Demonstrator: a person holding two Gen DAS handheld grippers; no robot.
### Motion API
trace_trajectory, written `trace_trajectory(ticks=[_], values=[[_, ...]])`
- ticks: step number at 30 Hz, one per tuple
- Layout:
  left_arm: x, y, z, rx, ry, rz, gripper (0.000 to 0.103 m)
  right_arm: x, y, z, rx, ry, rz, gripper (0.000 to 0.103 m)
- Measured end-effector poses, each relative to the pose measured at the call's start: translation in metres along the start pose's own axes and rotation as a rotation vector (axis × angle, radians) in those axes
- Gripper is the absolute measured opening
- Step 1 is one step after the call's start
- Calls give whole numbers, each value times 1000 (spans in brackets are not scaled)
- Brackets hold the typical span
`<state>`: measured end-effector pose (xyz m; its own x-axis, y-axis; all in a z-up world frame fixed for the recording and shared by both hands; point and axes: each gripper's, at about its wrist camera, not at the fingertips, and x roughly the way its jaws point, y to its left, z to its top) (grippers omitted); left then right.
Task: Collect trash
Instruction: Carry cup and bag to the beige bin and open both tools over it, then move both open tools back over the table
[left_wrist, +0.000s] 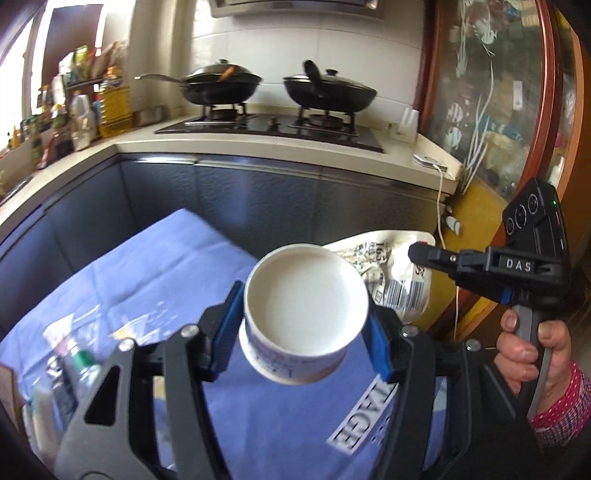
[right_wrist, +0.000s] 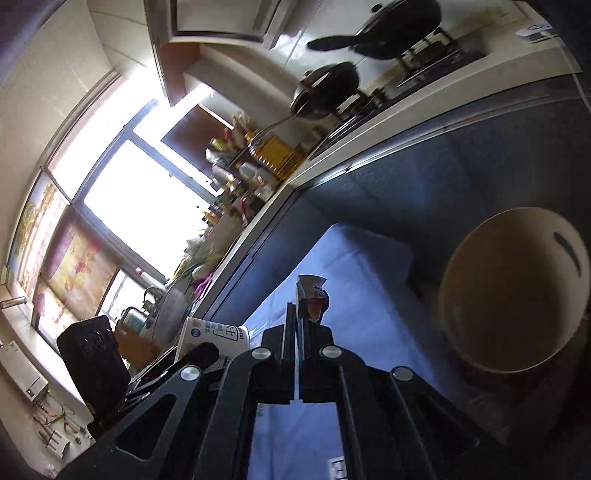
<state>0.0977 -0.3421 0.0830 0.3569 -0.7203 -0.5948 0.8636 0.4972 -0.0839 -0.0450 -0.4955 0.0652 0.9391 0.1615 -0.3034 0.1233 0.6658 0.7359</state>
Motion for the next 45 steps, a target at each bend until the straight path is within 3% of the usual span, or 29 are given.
trace_trajectory(ticks=[5, 11, 15, 21, 27, 30, 32, 34, 35, 40, 45], values=[[93, -49, 31, 19, 54, -108, 57, -30, -62, 17, 20, -81, -165, 1], [177, -94, 34, 50, 150, -153, 58, -22, -112, 14, 27, -73, -286, 1], [216, -100, 22, 37, 238, -165, 58, -10, -142, 6, 59, -39, -323, 1], [236, -97, 14, 9, 278, -125, 74, 5, -160, 1, 111, -25, -344, 4], [211, -93, 18, 3, 243, -127, 74, 3, -148, 5, 84, -49, -353, 5], [179, -89, 26, -23, 191, -151, 74, -1, -134, 6, 75, -67, -341, 8], [152, -86, 30, -36, 146, -166, 74, -5, -121, 7, 67, -84, -326, 18], [121, -82, 31, -48, 97, -176, 74, -11, -104, 4, 59, -110, -303, 60], [105, -80, 30, -51, 74, -174, 74, -14, -92, 2, 42, -128, -293, 65], [24, -58, 1, -77, -23, -119, 74, -8, -33, -19, -86, -106, -207, 67], [-48, -24, -49, -88, -74, 27, 74, 20, 16, -52, -173, -1, -140, 67]])
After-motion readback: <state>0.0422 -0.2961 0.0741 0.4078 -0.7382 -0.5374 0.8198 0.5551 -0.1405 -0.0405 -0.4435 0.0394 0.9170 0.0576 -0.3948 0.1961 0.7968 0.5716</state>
